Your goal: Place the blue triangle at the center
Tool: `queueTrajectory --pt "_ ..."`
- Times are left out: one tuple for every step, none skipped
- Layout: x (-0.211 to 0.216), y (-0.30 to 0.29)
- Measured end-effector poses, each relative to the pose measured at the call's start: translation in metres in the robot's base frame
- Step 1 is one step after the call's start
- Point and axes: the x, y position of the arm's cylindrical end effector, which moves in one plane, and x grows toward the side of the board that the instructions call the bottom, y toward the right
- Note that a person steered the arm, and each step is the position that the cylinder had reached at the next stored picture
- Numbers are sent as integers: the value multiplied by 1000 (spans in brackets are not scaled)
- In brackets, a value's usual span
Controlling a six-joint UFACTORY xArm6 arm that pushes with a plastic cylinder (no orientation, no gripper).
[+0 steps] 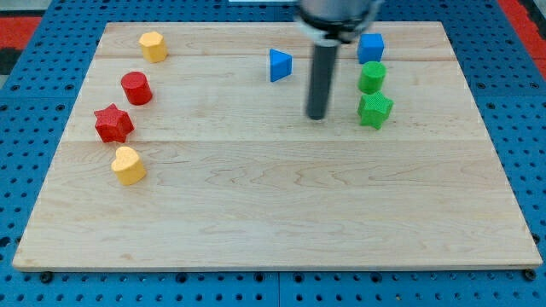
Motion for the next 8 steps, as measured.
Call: queueTrajectory --pt "-23 -32" --pt "-62 -60" --pt "-99 -62" --pt "-140 -52" --pt "-132 -17" --pt "-118 25" --pt "-100 39" --pt "-140 3"
